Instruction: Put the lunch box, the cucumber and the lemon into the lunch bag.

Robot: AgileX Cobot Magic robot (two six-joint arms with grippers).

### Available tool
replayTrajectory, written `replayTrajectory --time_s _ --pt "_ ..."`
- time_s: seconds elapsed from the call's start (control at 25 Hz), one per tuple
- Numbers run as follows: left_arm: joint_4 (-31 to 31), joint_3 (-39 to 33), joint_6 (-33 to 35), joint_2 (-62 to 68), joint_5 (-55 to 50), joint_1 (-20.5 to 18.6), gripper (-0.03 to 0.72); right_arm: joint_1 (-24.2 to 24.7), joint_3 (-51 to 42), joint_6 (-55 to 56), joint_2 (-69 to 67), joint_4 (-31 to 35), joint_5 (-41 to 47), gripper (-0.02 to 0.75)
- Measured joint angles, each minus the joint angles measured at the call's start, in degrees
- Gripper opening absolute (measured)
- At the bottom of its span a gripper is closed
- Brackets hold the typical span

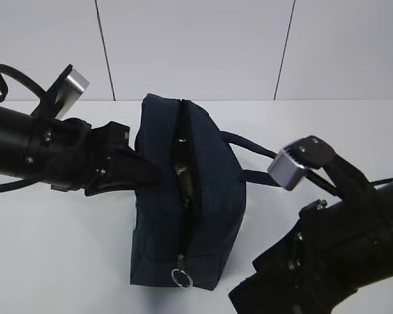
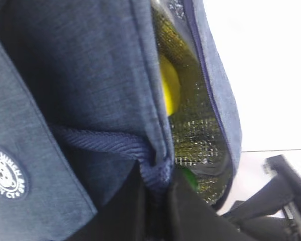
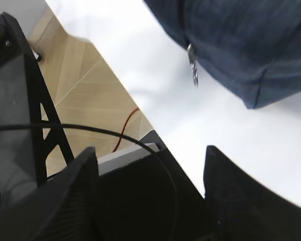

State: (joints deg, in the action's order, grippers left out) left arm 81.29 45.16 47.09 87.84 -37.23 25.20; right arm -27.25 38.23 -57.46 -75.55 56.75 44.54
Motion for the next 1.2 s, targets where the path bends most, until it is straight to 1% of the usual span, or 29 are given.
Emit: replayTrajectory --time_s 0.04,0.12,0.16,0.32,0.4,0.56,0.68,0.76,1.04,1.2 --pt "0.39 0.0 0.0 0.0 0.0 0.0 0.072 0.0 -0.94 -1.59 0.0 1.16 -0.26 0.499" --pt "1.17 0.0 0.0 0.0 -0.4 0.0 0.024 0.0 -2.92 -6.01 0.0 5.39 -1.32 0.484" --pt "1.42 0.0 0.0 0.0 -0.46 0.0 0.018 0.0 -3.73 -9.33 0.0 7.94 -1.7 0.477" --pt "3.2 0.0 0.0 0.13 -0.93 0.0 0.015 0.0 -5.64 -25.52 0.0 22.14 -2.88 0.449" --pt "3.84 0.0 0.0 0.16 -1.26 0.0 0.015 0.0 -5.74 -31.68 0.0 26.68 -3.26 0.438" --pt "4.3 0.0 0.0 0.16 -1.67 0.0 0.015 0.0 -5.74 -36.53 -1.52 29.08 -3.8 0.431" --pt "4.39 0.0 0.0 0.16 -1.93 0.0 0.015 0.0 -5.74 -38.04 -5.43 29.46 -3.8 0.43" --pt "4.53 0.0 0.0 0.25 -2.16 0.0 0.014 0.0 -5.74 -40.96 -8.32 29.91 -3.19 0.43" --pt "4.91 0.0 0.0 0.25 -3.22 0.0 0.014 0.0 -5.74 -49.73 -16.17 35.03 -1.27 0.429" --pt "5.67 0.0 0.0 0.25 -3.78 0.0 0.014 0.0 -5.74 -57.71 -18.25 38.44 -1.18 0.429"
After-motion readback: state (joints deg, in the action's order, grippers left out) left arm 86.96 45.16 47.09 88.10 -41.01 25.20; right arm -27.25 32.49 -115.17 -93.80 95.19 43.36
